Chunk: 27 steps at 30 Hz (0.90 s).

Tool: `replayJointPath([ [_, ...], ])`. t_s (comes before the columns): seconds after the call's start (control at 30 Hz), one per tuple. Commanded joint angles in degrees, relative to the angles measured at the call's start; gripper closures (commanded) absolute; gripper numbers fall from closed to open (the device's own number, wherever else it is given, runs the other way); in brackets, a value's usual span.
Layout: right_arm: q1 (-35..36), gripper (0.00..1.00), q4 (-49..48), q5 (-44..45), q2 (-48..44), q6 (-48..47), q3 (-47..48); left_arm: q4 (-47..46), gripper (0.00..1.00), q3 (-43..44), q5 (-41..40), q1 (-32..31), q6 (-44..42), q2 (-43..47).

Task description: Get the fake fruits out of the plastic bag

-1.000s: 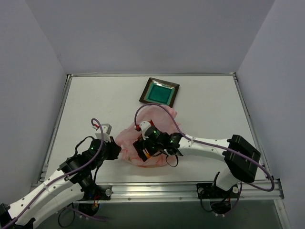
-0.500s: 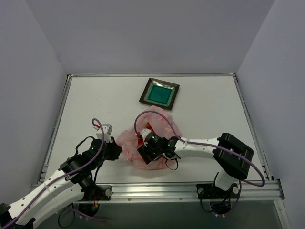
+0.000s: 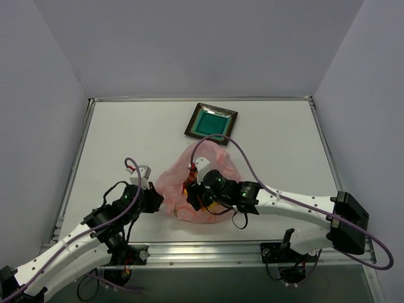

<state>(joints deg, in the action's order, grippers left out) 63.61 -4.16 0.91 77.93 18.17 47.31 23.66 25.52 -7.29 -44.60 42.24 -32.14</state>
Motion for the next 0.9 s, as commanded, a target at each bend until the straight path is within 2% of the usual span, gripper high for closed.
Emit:
replayJointPath([
  [0.0, 1.0, 0.76, -0.4, 7.5, -4.7, 2.8, 0.0, -2.3, 0.98, 1.2, 0.4, 0.0, 0.2, -0.1],
  [0.27, 1.5, 0.77, -8.3, 8.1, -12.1, 5.5, -0.2, -7.0, 0.98, 1.3, 2.1, -0.2, -0.5, -3.1],
  [0.4, 1.5, 0.77, -11.9, 5.1, -13.4, 4.6, 3.8, -11.1, 0.98, -0.6, 2.4, -0.6, 0.1, -4.9],
  [0.5, 0.8, 0.75, -12.2, 4.7, -11.3, 2.1, 10.8, -11.6, 0.98, -1.0, 1.7, -0.6, -0.2, -5.5],
  [0.67, -9.6, 0.75, -13.9, 2.3, -4.9, -1.1, 22.7, -10.5, 0.98, -1.4, 0.8, -0.6, -0.3, -5.3],
  [0.87, -24.5, 0.76, -20.4, 0.8, 4.4, -1.5, 26.9, -7.0, 0.98, -0.6, -0.7, -0.6, -0.2, -4.7],
])
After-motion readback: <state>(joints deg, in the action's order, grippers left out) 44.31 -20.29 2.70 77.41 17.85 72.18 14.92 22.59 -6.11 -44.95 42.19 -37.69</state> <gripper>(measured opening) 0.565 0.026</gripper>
